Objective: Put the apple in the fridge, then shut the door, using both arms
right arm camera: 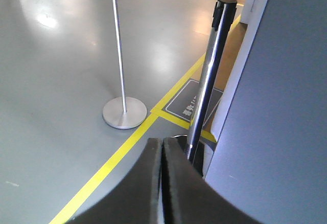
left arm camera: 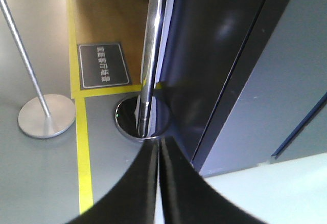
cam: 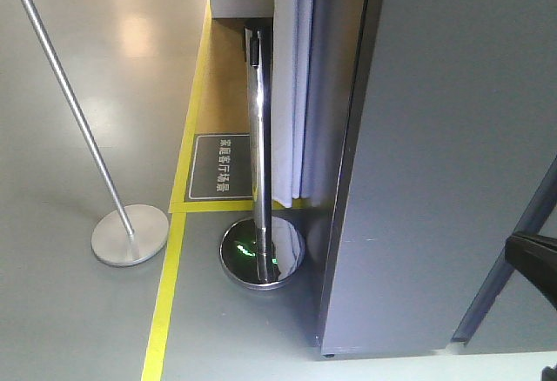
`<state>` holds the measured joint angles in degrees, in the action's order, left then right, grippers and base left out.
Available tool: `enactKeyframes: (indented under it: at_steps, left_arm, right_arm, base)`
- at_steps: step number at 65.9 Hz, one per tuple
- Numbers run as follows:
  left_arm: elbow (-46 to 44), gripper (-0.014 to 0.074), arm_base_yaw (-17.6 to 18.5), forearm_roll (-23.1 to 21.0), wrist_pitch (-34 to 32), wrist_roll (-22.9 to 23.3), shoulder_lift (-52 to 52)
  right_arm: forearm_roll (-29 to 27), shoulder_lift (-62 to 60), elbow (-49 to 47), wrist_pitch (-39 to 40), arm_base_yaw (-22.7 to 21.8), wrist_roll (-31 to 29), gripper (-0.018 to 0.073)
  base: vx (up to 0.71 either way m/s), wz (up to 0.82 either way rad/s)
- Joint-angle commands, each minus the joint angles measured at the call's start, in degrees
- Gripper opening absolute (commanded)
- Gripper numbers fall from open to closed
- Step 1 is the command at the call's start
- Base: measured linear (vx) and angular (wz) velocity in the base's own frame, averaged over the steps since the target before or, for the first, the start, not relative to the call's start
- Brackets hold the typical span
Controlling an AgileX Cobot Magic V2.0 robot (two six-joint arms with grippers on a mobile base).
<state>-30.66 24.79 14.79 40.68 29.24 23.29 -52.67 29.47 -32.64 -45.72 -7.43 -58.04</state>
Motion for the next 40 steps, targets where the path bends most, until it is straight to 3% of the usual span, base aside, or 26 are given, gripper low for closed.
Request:
enactKeyframes:
  at_steps: [1,40]
  left_arm:
    - [-1.4,-0.0008,0.3,0.2,-4.5,0.0,0.3]
    - [-1.4,-0.0007,0.3,1.0,-4.6,0.0,0.3]
  right_arm:
    - [-2.5,0.2,-1.4,1.3,-0.1,-0.3,-0.0006]
    - [-2.5,0.2,-1.4,0.9,-0.1,-0.3,-0.0006]
  base:
    - [0.0,0.0]
    - [0.0,0.0]
